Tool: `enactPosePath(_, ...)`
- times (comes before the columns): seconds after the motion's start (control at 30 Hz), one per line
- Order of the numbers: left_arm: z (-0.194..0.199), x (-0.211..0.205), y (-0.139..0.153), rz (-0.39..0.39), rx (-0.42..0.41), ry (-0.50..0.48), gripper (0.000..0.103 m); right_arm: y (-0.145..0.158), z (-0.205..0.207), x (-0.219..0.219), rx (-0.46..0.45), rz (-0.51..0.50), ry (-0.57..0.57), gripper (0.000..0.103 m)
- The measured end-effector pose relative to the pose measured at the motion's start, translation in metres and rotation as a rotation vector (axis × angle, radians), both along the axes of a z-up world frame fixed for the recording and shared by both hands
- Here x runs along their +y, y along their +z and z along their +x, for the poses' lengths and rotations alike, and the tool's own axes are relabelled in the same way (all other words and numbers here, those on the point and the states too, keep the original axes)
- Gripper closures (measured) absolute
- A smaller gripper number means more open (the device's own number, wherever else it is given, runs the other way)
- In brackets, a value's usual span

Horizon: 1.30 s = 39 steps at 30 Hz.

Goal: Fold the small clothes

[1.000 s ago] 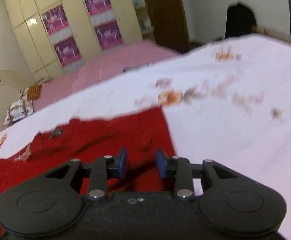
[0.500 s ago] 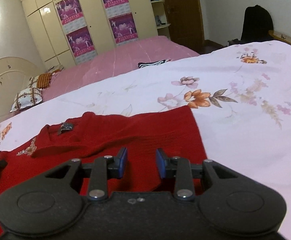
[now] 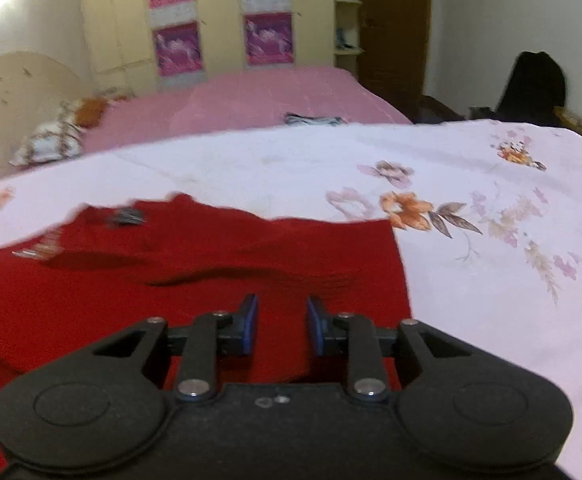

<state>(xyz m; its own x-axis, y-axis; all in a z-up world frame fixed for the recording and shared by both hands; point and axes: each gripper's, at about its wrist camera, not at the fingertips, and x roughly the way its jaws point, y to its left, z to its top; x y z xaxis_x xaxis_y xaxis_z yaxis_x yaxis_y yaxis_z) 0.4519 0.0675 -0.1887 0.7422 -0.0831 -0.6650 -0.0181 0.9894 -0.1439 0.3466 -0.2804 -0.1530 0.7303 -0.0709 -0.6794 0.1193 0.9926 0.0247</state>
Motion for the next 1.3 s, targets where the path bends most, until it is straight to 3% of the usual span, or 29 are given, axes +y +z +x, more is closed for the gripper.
enactPosePath(0.03, -0.014, -0.004, 0.005, -0.001, -0.004, -0.022, 0.04, 0.006, -0.01, 0.005, -0.011, 0.006, 0.024, 0.075)
enactPosePath(0.07, -0.032, -0.011, 0.01, 0.006, -0.019, -0.045, 0.012, 0.009, -0.021, 0.01, -0.014, 0.009, 0.05, 0.075)
enactPosePath(0.1, -0.047, -0.018, 0.013, 0.017, -0.045, -0.06, 0.009, 0.011, -0.031, 0.015, -0.014, 0.013, 0.074, 0.075)
enactPosePath(0.17, -0.068, -0.037, 0.015, 0.039, -0.038, -0.121, 0.009, 0.011, -0.051, 0.028, 0.002, 0.022, 0.12, 0.074)
enactPosePath(0.3, -0.094, -0.066, 0.009, -0.001, 0.051, -0.176, 0.009, 0.008, -0.073, 0.057, 0.027, 0.029, 0.197, 0.076)
enactPosePath(0.5, -0.114, -0.086, -0.013, 0.055, 0.166, -0.132, 0.009, 0.005, -0.091, 0.079, 0.052, 0.059, 0.224, 0.076)
enactPosePath(0.6, -0.124, -0.091, -0.019, 0.121, 0.132, -0.133, 0.009, -0.002, -0.095, 0.08, 0.074, 0.022, 0.231, 0.077)
enactPosePath(0.67, -0.129, -0.089, -0.017, 0.121, 0.135, -0.124, 0.009, -0.016, -0.096, 0.075, 0.12, -0.022, 0.225, 0.082)
enactPosePath(0.77, -0.134, -0.081, -0.015, 0.124, 0.143, -0.102, 0.009, -0.016, -0.104, 0.067, 0.102, -0.041, 0.241, 0.084)
enactPosePath(0.83, -0.141, -0.077, -0.015, 0.128, 0.142, -0.092, 0.009, -0.013, -0.107, 0.061, 0.108, -0.049, 0.22, 0.076)
enactPosePath(0.9, -0.147, -0.074, -0.014, 0.13, 0.144, -0.08, 0.009, -0.012, -0.114, 0.052, 0.106, -0.08, 0.178, 0.076)
enactPosePath(1.1, -0.147, -0.072, -0.017, 0.145, 0.145, -0.053, 0.009, -0.015, -0.131, 0.022, 0.113, -0.076, 0.148, 0.076)
enactPosePath(1.3, -0.163, -0.074, -0.006, 0.115, 0.16, -0.017, 0.009, -0.006, -0.144, 0.02, 0.118, -0.033, 0.147, 0.075)
